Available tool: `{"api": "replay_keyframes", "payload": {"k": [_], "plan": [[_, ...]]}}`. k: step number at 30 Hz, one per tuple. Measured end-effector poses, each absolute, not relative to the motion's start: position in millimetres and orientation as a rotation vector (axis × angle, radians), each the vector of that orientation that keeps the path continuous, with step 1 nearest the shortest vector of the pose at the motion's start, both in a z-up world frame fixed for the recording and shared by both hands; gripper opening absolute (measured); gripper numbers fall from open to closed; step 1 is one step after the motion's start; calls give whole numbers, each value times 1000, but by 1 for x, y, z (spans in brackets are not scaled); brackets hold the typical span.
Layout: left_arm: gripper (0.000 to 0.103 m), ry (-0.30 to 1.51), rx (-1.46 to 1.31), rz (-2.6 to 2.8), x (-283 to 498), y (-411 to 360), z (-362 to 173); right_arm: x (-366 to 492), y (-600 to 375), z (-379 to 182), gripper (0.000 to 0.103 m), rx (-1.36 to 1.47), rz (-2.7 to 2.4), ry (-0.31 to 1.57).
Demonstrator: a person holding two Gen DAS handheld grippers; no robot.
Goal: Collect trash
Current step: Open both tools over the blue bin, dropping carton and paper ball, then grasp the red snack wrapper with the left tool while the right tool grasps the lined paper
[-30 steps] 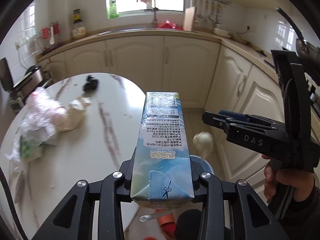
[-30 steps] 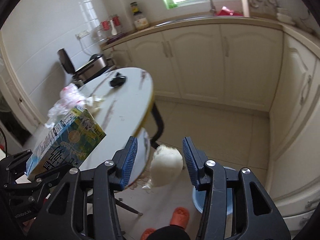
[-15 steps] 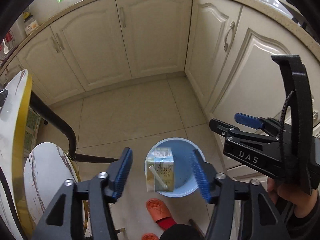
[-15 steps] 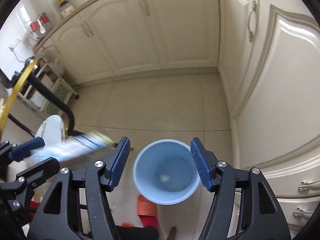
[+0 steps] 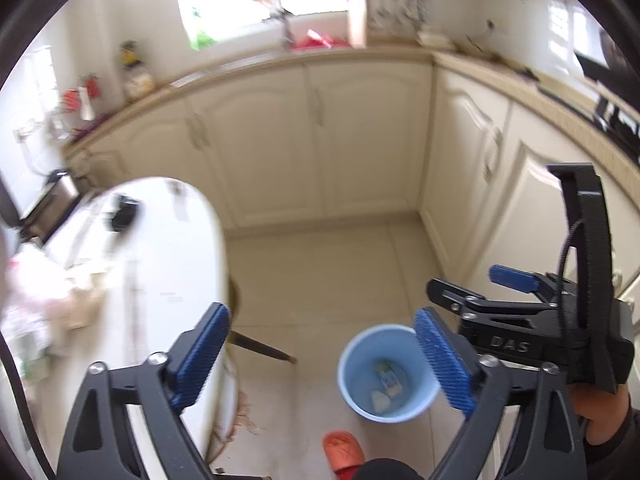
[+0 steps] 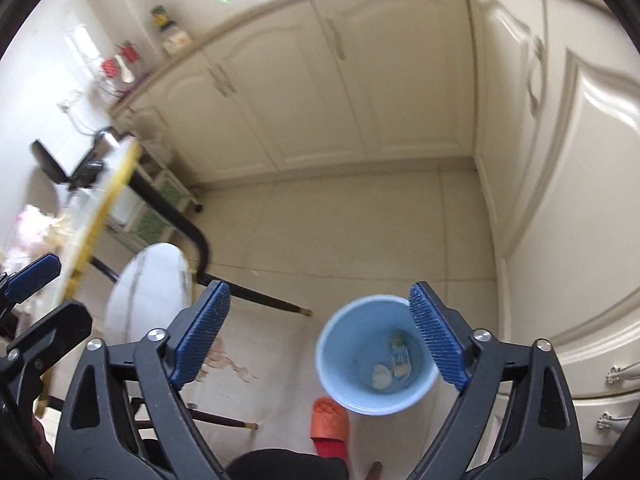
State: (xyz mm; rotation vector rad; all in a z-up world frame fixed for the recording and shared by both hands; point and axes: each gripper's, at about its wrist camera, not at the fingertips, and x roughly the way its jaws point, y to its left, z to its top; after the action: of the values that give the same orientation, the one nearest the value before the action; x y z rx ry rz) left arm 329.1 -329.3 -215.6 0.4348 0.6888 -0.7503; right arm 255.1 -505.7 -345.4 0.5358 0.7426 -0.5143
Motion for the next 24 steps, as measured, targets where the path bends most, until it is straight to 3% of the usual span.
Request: {"api": "replay_keyframes", "payload": {"k": [2,4,12,17,24], "plan": [[96,638,383,-694,325,-302,-199,262,-485,-321,103,484,-467,693],[102,599,350,-626,319,-275,-189,270,-464,-299,103,438,-417,662],[102,551,296,-369,315,-175,-188,324,-372,-250,103,284,-262,633],[102,606,261,-244,334,-114,-200,367,-326,-250,103,209,-190,690],[102,723,273,-152,386,-85,-214,425,-297,-269,103,174,-132,782]]}}
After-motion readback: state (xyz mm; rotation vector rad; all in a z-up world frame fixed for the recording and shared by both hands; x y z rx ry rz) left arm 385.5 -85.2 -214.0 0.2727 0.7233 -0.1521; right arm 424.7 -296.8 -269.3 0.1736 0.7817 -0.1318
